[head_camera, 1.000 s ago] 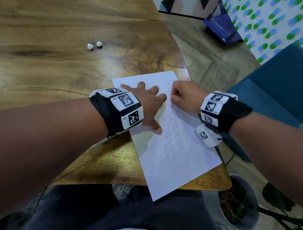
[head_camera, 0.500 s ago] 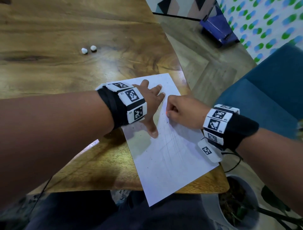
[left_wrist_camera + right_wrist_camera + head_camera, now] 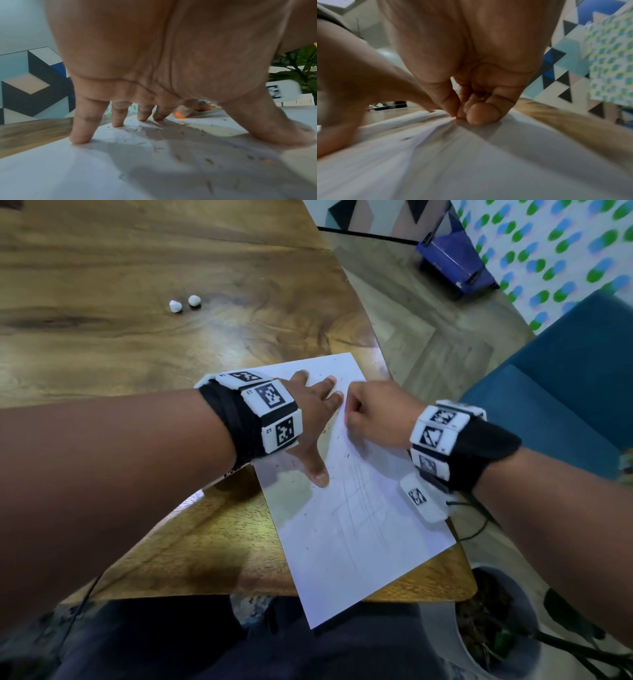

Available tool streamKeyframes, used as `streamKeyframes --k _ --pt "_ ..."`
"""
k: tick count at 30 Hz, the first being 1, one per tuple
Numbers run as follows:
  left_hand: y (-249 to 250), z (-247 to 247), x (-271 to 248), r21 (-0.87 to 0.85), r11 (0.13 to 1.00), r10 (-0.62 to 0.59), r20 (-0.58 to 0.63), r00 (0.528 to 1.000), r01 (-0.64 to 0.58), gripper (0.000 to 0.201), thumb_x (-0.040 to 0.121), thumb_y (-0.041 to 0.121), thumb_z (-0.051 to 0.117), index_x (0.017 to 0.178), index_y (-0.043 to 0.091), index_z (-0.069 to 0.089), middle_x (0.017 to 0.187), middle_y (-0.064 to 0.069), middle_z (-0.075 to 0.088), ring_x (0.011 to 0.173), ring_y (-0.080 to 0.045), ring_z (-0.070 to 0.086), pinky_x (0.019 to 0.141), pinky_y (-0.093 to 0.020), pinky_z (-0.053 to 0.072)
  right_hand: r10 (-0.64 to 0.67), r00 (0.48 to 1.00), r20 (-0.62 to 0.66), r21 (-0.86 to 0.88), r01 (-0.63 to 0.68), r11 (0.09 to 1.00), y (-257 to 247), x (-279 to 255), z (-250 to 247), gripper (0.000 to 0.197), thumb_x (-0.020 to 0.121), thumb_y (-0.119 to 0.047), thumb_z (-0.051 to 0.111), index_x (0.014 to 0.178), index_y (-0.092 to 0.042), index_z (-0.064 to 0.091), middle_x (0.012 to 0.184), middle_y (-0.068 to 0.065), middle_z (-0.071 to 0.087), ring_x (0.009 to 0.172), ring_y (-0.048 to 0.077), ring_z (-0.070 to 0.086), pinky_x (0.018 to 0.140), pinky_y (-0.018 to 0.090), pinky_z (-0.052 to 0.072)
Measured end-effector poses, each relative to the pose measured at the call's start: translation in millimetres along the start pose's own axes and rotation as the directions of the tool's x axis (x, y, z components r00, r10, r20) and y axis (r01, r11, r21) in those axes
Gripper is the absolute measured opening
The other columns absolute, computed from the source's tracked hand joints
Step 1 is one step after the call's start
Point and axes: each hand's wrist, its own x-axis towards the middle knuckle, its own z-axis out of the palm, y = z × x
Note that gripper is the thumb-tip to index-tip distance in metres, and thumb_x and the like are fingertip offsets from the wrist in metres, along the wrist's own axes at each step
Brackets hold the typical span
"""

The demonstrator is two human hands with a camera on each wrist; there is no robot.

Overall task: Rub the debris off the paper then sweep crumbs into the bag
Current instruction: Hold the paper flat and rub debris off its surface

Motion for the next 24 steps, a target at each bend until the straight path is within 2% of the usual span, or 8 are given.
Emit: streamKeyframes --k 3,7,10,13,17,20,22,24 --pt "1 1 1 0.026 1.000 0.005 -0.015 1.000 -0.004 0.146 0.059 0.086 0.073 0.163 0.025 -0.009 0.171 0.006 -0.015 0.155 -0.039 0.001 0.110 -0.056 0.038 -0.042 0.994 0.096 0.028 0.039 0.999 -3 -26 9 0.006 0.088 -0.026 0.058 0.083 -0.022 0.057 0.080 -0.004 0.066 0.084 0.019 0.060 0.074 0.036 0.053" --pt "2 0 2 0.041 0.999 0.013 -0.021 1.000 -0.012 0.145 0.059 0.086 0.072 0.163 0.024 -0.008 0.171 0.006 -0.014 0.153 -0.039 0.007 0.106 -0.054 0.041 0.032 0.999 -0.037 -0.002 -0.032 0.999 5 -1 2 0.006 0.090 -0.023 0.054 0.085 -0.021 0.056 0.085 0.002 0.066 0.090 0.017 0.048 0.072 0.027 0.036" --pt "1 0 2 0.054 0.998 0.014 -0.015 1.000 -0.013 0.145 0.059 0.087 0.072 0.163 0.026 -0.009 0.171 0.006 -0.014 0.153 -0.039 0.008 0.105 -0.054 0.042 0.151 0.985 -0.083 -0.011 -0.152 0.988 13 33 -9 0.012 0.091 -0.021 0.052 0.080 -0.017 0.056 0.086 0.005 0.065 0.083 0.024 0.061 0.067 0.030 0.044" --pt "1 -2 2 0.057 0.998 0.016 -0.011 1.000 -0.015 0.146 0.058 0.087 0.072 0.163 0.028 -0.010 0.171 0.005 -0.014 0.153 -0.039 0.008 0.105 -0.055 0.041 0.194 0.976 -0.094 -0.004 -0.195 0.981 19 52 -15 0.018 0.087 -0.020 0.050 0.069 -0.019 0.048 0.088 0.010 0.066 0.083 0.030 0.065 0.063 0.032 0.045" --pt "2 -2 2 0.046 0.999 0.010 -0.005 1.000 -0.010 0.146 0.058 0.086 0.073 0.163 0.028 -0.011 0.171 0.005 -0.015 0.153 -0.039 0.005 0.107 -0.056 0.039 0.106 0.992 -0.062 -0.020 -0.107 0.994 13 25 -13 0.009 0.091 -0.020 0.052 0.088 -0.018 0.059 0.095 0.003 0.066 0.089 0.023 0.061 0.076 0.031 0.045" --pt "2 -2 3 0.034 0.999 0.010 -0.008 1.000 -0.010 0.145 0.058 0.085 0.075 0.163 0.029 -0.008 0.171 0.004 -0.014 0.153 -0.040 0.006 0.108 -0.055 0.039 -0.029 1.000 0.002 -0.022 0.029 0.999 2 -4 -5 0.011 0.093 -0.018 0.054 0.095 -0.013 0.063 0.092 0.003 0.069 0.089 0.021 0.062 0.097 0.036 0.041" --pt "2 -2 3 0.038 0.999 0.011 -0.011 1.000 -0.010 0.146 0.057 0.085 0.075 0.163 0.029 -0.008 0.171 0.005 -0.014 0.153 -0.040 0.006 0.108 -0.055 0.039 -0.056 0.998 -0.008 -0.037 0.055 0.998 0 -6 -4 0.010 0.092 -0.019 0.054 0.093 -0.013 0.063 0.092 0.003 0.070 0.090 0.022 0.062 0.102 0.038 0.039" --pt "3 -2 4 0.047 0.999 0.006 -0.004 1.000 -0.006 0.147 0.056 0.086 0.073 0.163 0.029 -0.010 0.171 0.004 -0.015 0.153 -0.040 0.005 0.108 -0.056 0.038 -0.018 0.999 -0.043 -0.057 0.016 0.998 2 7 -8 0.011 0.093 -0.019 0.053 0.094 -0.014 0.062 0.095 0.003 0.069 0.091 0.022 0.061 0.096 0.036 0.042"
